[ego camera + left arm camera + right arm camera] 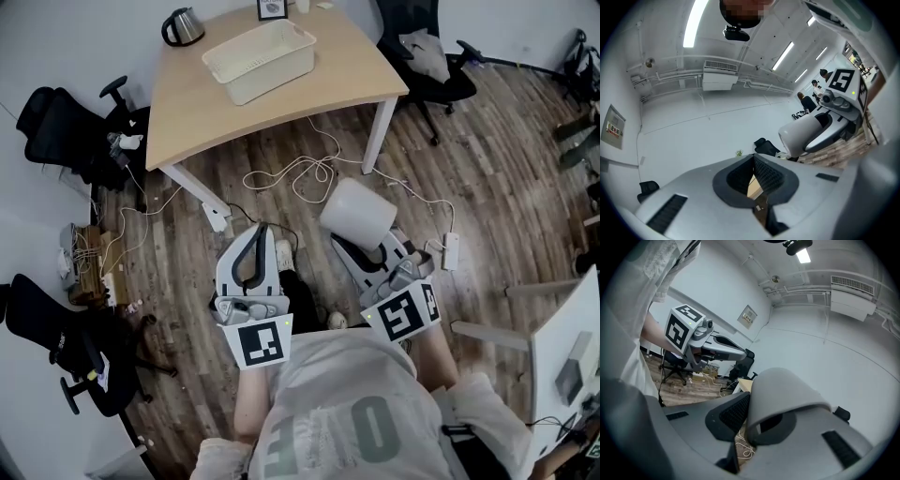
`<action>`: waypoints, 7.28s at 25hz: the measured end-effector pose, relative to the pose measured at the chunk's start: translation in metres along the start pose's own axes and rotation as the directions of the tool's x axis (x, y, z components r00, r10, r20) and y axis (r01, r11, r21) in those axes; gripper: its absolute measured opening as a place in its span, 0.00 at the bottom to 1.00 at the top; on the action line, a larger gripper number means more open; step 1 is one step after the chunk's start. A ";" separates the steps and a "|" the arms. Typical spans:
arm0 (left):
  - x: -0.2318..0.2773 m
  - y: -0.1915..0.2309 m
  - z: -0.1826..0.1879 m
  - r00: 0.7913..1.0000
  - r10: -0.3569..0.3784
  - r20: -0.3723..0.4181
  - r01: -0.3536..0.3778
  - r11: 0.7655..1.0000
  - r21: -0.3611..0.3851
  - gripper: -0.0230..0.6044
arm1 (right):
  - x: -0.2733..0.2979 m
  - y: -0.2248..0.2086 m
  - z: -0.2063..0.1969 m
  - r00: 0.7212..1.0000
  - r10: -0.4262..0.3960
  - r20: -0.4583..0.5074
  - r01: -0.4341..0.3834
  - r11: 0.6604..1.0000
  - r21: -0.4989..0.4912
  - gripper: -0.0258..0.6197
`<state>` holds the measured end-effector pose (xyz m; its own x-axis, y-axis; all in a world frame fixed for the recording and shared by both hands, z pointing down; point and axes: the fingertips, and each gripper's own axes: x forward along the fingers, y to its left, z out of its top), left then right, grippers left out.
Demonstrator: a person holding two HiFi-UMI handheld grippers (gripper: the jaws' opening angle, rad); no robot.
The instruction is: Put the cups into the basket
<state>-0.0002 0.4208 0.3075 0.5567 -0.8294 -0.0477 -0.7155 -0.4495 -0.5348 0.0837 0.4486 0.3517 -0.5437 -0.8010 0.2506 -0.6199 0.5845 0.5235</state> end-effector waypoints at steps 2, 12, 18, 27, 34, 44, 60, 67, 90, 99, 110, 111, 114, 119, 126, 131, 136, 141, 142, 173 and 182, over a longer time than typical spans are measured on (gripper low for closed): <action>0.017 0.008 -0.015 1.000 -0.004 0.002 0.004 1.000 -0.002 0.05 | 0.021 -0.009 -0.007 1.000 0.000 -0.015 0.000 1.000 -0.005 0.09; 0.137 0.102 -0.071 0.998 -0.008 0.059 0.009 1.000 -0.019 0.05 | 0.160 -0.079 -0.004 0.998 -0.017 -0.063 0.016 1.000 -0.027 0.09; 0.201 0.154 -0.083 0.994 -0.024 0.102 0.026 1.000 -0.017 0.05 | 0.228 -0.128 0.009 0.997 -0.042 -0.061 0.040 0.999 -0.028 0.09; 0.278 0.228 -0.129 0.993 -0.026 0.113 0.027 1.000 -0.008 0.05 | 0.332 -0.179 0.011 0.995 -0.067 -0.071 0.064 0.997 -0.038 0.09; 0.325 0.250 -0.155 0.995 -0.036 0.090 0.040 0.998 -0.041 0.05 | 0.381 -0.206 0.004 0.994 -0.039 -0.098 0.035 0.999 -0.037 0.09; 0.417 0.244 -0.173 0.996 -0.074 0.051 0.079 0.993 -0.089 0.05 | 0.428 -0.292 -0.031 0.998 -0.030 -0.053 0.029 0.999 -0.022 0.09; 0.557 0.251 -0.157 1.000 -0.028 -0.005 0.028 1.000 -0.011 0.05 | 0.485 -0.426 -0.064 0.995 0.019 0.100 -0.019 1.000 -0.005 0.09; 0.578 0.286 -0.167 1.000 0.003 0.025 -0.003 1.000 -0.030 0.05 | 0.507 -0.445 -0.049 0.989 0.027 0.145 -0.042 0.994 0.101 0.09; 0.596 0.318 -0.222 0.999 0.020 0.045 -0.013 0.989 -0.149 0.05 | 0.616 -0.385 -0.123 0.907 0.312 -0.284 -0.371 0.910 -0.186 0.09; 0.591 0.340 -0.273 0.998 0.058 -0.031 -0.063 0.976 -0.210 0.05 | 0.642 -0.349 -0.169 0.761 0.416 -0.498 -0.561 0.807 -0.185 0.09; 0.591 0.351 -0.319 0.993 0.073 -0.088 -0.092 0.966 -0.242 0.05 | 0.652 -0.315 -0.226 0.548 0.416 -0.726 -0.745 0.637 -0.197 0.09; 0.591 0.352 -0.320 0.993 0.079 -0.088 -0.098 0.964 -0.249 0.05 | 0.651 -0.312 -0.231 0.527 0.419 -0.740 -0.761 0.620 -0.191 0.09; 0.591 0.353 -0.323 0.992 0.089 -0.092 -0.109 0.962 -0.252 0.05 | 0.647 -0.304 -0.246 0.462 0.438 -0.771 -0.801 0.579 -0.151 0.09; 0.592 0.354 -0.327 0.993 0.074 -0.095 -0.095 0.967 -0.238 0.05 | 0.640 -0.292 -0.265 0.366 0.449 -0.815 -0.843 0.531 -0.087 0.09; 0.591 0.354 -0.318 0.994 0.077 -0.078 -0.095 0.959 -0.266 0.05 | 0.636 -0.281 -0.276 0.306 0.456 -0.836 -0.870 0.490 -0.051 0.09; 0.592 0.353 -0.321 0.994 0.067 -0.085 -0.087 0.962 -0.258 0.05 | 0.639 -0.278 -0.271 0.323 0.479 -0.816 -0.837 0.547 -0.010 0.09; 0.593 0.354 -0.322 0.994 0.064 -0.088 -0.086 0.960 -0.268 0.05 | 0.637 -0.273 -0.262 0.331 0.546 -0.770 -0.792 0.604 0.088 0.17; 0.593 0.353 -0.322 0.994 0.064 -0.094 -0.087 0.961 -0.262 0.05 | 0.638 -0.272 -0.255 0.344 0.552 -0.759 -0.798 0.598 0.074 0.25; 0.593 0.352 -0.321 0.994 0.063 -0.093 -0.085 0.962 -0.260 0.05 | 0.638 -0.272 -0.254 0.349 0.552 -0.757 -0.798 0.599 0.069 0.25; 0.595 0.340 -0.242 1.000 0.007 -0.004 -0.008 0.993 -0.115 0.05 | 0.623 -0.446 -0.037 0.989 0.137 0.048 -0.142 0.979 0.144 0.04; 0.592 0.349 -0.196 1.000 -0.004 -0.014 0.004 1.000 -0.011 0.05 | 0.570 -0.484 -0.013 0.964 -0.139 0.228 0.058 0.942 0.330 0.04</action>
<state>-0.0027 -0.2920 0.2578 0.5537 -0.8321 -0.0340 -0.7180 -0.4562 -0.5257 0.0817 -0.2924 0.2520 -0.5667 -0.8238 -0.0166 -0.8023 0.5471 0.2388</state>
